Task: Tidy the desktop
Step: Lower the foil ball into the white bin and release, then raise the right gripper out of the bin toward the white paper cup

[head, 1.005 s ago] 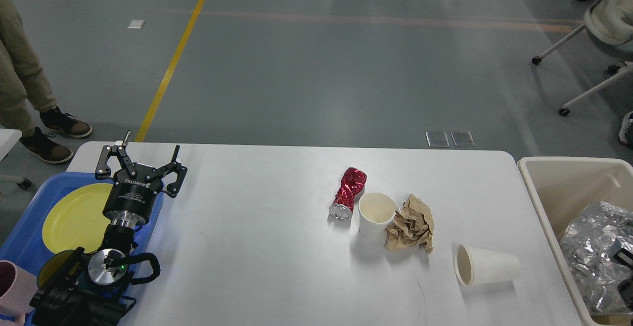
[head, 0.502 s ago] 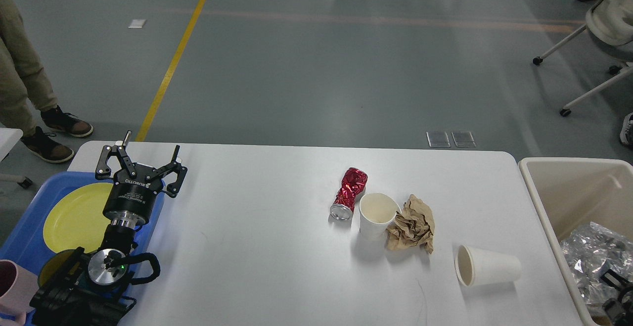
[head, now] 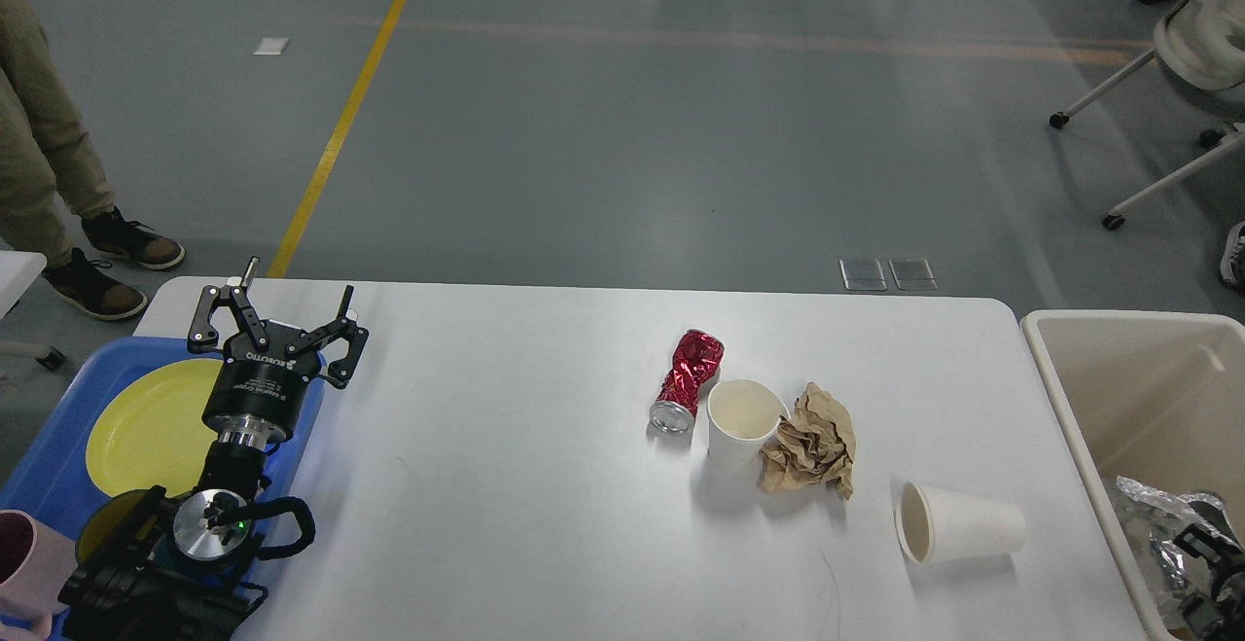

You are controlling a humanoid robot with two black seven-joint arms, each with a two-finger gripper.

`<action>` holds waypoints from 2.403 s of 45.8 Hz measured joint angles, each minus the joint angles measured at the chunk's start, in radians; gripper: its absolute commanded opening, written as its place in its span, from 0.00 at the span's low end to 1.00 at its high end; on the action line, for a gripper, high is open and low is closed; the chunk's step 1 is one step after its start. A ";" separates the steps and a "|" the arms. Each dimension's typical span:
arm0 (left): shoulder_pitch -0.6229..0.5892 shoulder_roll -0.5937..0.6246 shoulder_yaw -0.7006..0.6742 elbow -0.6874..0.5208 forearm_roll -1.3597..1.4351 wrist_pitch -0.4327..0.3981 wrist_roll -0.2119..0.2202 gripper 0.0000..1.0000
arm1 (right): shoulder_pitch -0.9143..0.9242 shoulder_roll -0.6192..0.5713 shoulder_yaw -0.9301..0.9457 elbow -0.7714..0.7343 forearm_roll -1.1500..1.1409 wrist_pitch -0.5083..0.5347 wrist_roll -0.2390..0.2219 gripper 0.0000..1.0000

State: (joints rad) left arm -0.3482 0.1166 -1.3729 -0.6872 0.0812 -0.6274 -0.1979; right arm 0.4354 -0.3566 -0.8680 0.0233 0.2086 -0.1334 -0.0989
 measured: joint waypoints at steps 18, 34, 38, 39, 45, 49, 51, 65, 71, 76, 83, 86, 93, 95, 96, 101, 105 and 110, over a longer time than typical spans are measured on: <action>0.000 0.000 0.000 0.000 -0.001 0.000 0.000 0.96 | 0.332 -0.172 -0.071 0.269 -0.100 0.174 -0.020 1.00; -0.001 0.000 0.000 0.000 0.000 0.000 0.000 0.96 | 1.003 -0.216 -0.366 0.875 -0.233 0.417 -0.078 1.00; -0.001 0.000 0.000 0.000 0.000 0.000 0.000 0.96 | 1.150 -0.169 -0.411 0.965 -0.233 0.539 -0.079 1.00; -0.001 0.000 0.000 0.000 0.000 0.000 0.000 0.96 | 1.180 -0.159 -0.417 0.978 -0.232 0.571 -0.079 1.00; -0.001 0.000 0.000 -0.001 0.000 0.000 0.000 0.96 | 1.362 -0.105 -0.432 1.070 -0.227 0.772 -0.079 1.00; 0.000 0.000 0.000 -0.001 0.000 0.000 0.000 0.96 | 1.516 -0.080 -0.435 1.197 -0.226 0.847 -0.080 1.00; 0.000 0.000 0.000 -0.001 0.000 0.000 0.000 0.96 | 1.588 -0.075 -0.434 1.276 -0.225 0.860 -0.079 1.00; 0.000 0.000 0.000 0.000 -0.001 0.002 0.000 0.96 | 1.941 -0.057 -0.436 1.618 -0.161 0.856 -0.081 0.99; 0.000 0.000 0.000 0.000 -0.001 0.002 0.000 0.96 | 2.008 0.007 -0.432 1.656 -0.120 0.848 -0.078 0.95; 0.000 0.000 0.000 0.000 -0.001 0.002 0.000 0.96 | 2.019 0.025 -0.424 1.659 -0.094 0.833 -0.078 0.95; 0.000 0.000 0.000 0.000 -0.001 0.002 0.000 0.96 | 2.020 0.027 -0.421 1.659 -0.079 0.814 -0.078 0.95; 0.000 0.000 0.000 0.000 -0.001 0.001 0.000 0.96 | 2.018 0.027 -0.421 1.657 -0.079 0.807 -0.078 0.95; 0.000 0.000 0.000 0.000 0.000 0.000 0.000 0.96 | 1.992 0.029 -0.418 1.648 -0.079 0.785 -0.077 0.96; 0.000 0.000 0.000 0.000 0.000 0.000 0.000 0.96 | 1.975 0.030 -0.416 1.645 -0.079 0.772 -0.078 0.96; 0.000 0.000 0.000 0.000 0.000 0.000 0.000 0.96 | 1.963 0.030 -0.416 1.642 -0.079 0.765 -0.077 0.96; 0.000 0.000 0.000 0.000 0.000 0.000 0.000 0.96 | 1.895 0.029 -0.414 1.636 -0.080 0.724 -0.077 0.96; 0.000 0.000 0.000 0.000 0.000 0.000 0.000 0.96 | 1.806 0.014 -0.407 1.635 -0.077 0.648 -0.077 0.97; 0.000 0.000 0.000 0.000 0.000 0.000 0.000 0.96 | 1.689 -0.051 -0.404 1.635 -0.044 0.508 -0.079 0.98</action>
State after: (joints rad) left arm -0.3485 0.1166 -1.3729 -0.6872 0.0809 -0.6278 -0.1979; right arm 2.1240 -0.4081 -1.2724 1.6587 0.1644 0.3749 -0.1776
